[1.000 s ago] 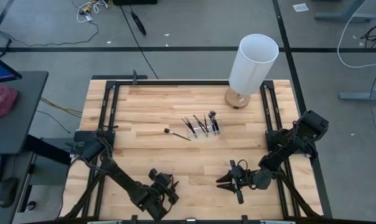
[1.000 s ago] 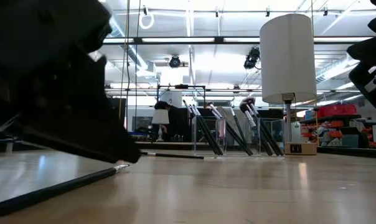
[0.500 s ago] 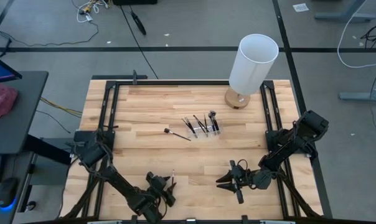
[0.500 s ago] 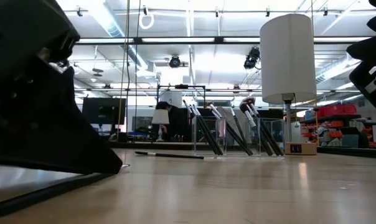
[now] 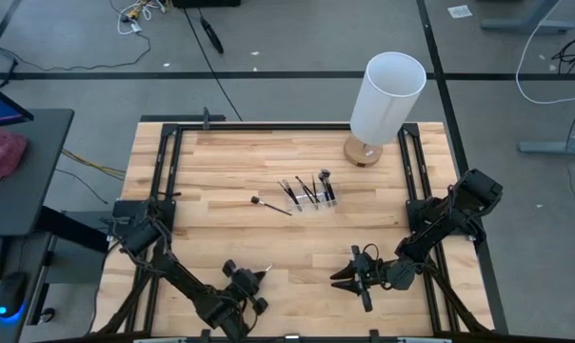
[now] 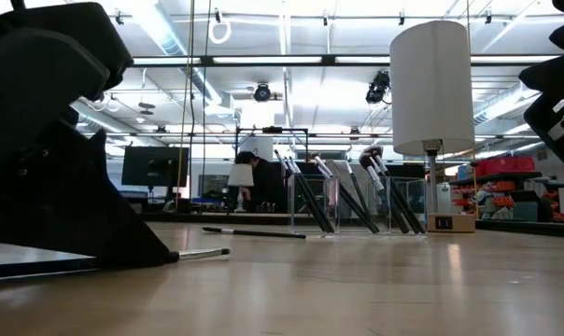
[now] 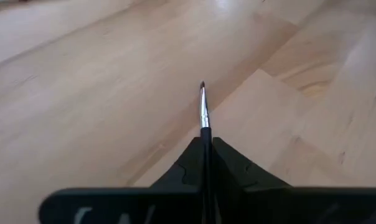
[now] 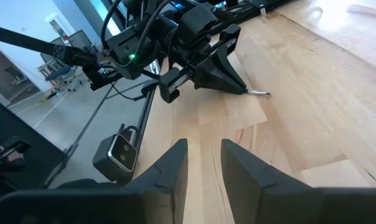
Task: Pick & Place Makeup Supplies
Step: Put the black makeup brush into the transparent organizer
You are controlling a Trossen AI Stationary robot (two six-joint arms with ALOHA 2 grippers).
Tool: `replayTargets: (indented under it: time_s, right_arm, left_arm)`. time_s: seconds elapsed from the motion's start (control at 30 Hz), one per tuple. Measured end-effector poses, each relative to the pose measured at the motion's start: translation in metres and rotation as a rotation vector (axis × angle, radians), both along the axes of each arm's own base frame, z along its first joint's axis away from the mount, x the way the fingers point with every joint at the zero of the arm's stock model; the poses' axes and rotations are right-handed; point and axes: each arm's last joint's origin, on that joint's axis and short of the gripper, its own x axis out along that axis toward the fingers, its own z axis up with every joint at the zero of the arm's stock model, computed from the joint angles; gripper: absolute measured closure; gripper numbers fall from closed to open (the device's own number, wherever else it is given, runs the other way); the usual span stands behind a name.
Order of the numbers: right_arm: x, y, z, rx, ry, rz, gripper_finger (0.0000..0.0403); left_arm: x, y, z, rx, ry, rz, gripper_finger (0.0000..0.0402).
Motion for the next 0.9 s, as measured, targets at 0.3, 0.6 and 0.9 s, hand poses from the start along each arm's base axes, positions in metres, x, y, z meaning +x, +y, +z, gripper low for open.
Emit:
replayTargets:
  time_s: [0.3, 0.6, 0.9]
  right_arm:
    - [0.0000, 0.0000, -0.0001, -0.007, 0.000, 0.001, 0.0303]
    - [0.0000, 0.0000, -0.0001, -0.006, 0.000, 0.001, 0.0303]
    - [0.0000, 0.0000, -0.0001, -0.005, 0.000, 0.001, 0.0303]
  left_arm:
    - [-0.0026, -0.0061, -0.0008, 0.041, -0.005, -0.058, 0.0369]
    - [-0.0037, -0.0090, -0.0006, 0.018, -0.072, -0.028, 0.0310]
    - [-0.0052, -0.0039, -0.0050, 0.061, -0.078, -0.034, 0.0212]
